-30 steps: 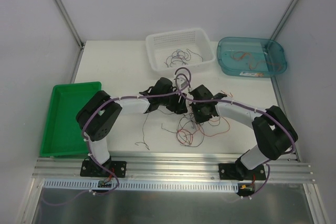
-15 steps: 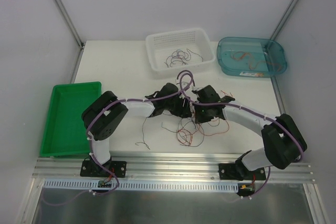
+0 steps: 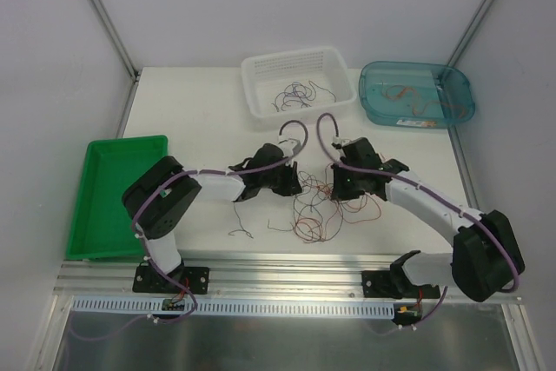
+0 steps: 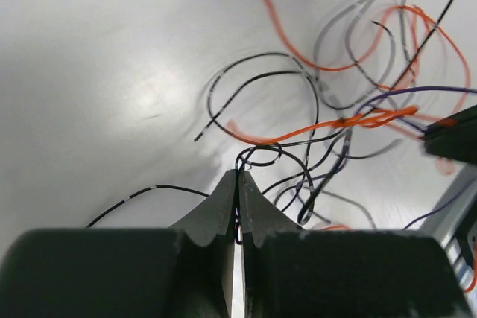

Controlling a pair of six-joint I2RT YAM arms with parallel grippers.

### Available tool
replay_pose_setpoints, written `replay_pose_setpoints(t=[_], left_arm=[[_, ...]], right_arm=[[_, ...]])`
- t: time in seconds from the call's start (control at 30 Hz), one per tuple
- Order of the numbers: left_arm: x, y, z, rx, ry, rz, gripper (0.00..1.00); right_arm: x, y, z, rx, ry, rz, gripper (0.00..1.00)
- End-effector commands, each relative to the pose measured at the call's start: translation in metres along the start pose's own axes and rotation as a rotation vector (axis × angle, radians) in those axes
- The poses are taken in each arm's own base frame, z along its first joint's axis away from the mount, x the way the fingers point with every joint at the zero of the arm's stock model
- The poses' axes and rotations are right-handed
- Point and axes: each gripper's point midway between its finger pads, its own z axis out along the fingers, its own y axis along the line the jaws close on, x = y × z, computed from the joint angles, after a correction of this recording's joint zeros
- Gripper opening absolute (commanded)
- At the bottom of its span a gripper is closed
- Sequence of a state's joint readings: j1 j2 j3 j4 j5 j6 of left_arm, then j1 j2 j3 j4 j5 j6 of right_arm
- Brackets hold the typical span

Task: Untangle the cables
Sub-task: Untie the cable.

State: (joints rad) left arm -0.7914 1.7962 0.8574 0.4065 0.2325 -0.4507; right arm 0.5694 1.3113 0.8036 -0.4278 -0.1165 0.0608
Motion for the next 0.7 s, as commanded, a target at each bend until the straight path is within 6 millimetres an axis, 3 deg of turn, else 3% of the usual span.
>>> replay_pose_setpoints(t=[0.0, 0.03, 0.07, 0.1, 0.17, 0.2, 0.27, 0.43, 0.53, 0.67], left_arm=[[-0.044, 0.044, -0.048, -0.203, -0.165, -0.112, 0.00], [-0.059, 0.047, -0.068, -0.226, -0.219, -0.138, 0.00], [-0.056, 0.071, -0.084, -0.293, -0.225, -0.204, 0.00], [-0.063, 0.080, -0.097, -0.338, -0.266, -0.221, 0.00], [-0.082, 0.084, -0.132, -0.374, -0.364, -0.225, 0.00], [-0.077, 0.099, -0.146, -0.453, -0.372, -0.241, 0.00], [-0.089, 0.101, -0.176, -0.502, -0.438, -0.237, 0.00], [-0.087, 0.131, -0.246, -0.723, -0.504, -0.271, 0.00], [-0.089, 0.138, -0.282, -0.821, -0.529, -0.249, 0.00], [-0.095, 0.131, -0.305, -0.840, -0.553, -0.227, 0.00]], right_arm=[[-0.011, -0.030, -0.032, 0.098, -0.073, 0.084, 0.01], [-0.009, -0.037, -0.036, 0.117, -0.074, 0.115, 0.01], [-0.014, -0.052, -0.046, 0.149, -0.109, 0.172, 0.01], [-0.008, -0.061, -0.051, 0.172, -0.101, 0.209, 0.01], [-0.010, -0.083, -0.066, 0.215, -0.152, 0.318, 0.01], [-0.008, -0.087, -0.071, 0.210, -0.161, 0.352, 0.01], [-0.013, -0.094, -0.084, 0.188, -0.199, 0.419, 0.01], [-0.034, -0.105, -0.130, 0.235, -0.331, 0.462, 0.01], [-0.046, -0.117, -0.160, 0.264, -0.417, 0.538, 0.01], [-0.069, -0.117, -0.188, 0.225, -0.527, 0.597, 0.01]])
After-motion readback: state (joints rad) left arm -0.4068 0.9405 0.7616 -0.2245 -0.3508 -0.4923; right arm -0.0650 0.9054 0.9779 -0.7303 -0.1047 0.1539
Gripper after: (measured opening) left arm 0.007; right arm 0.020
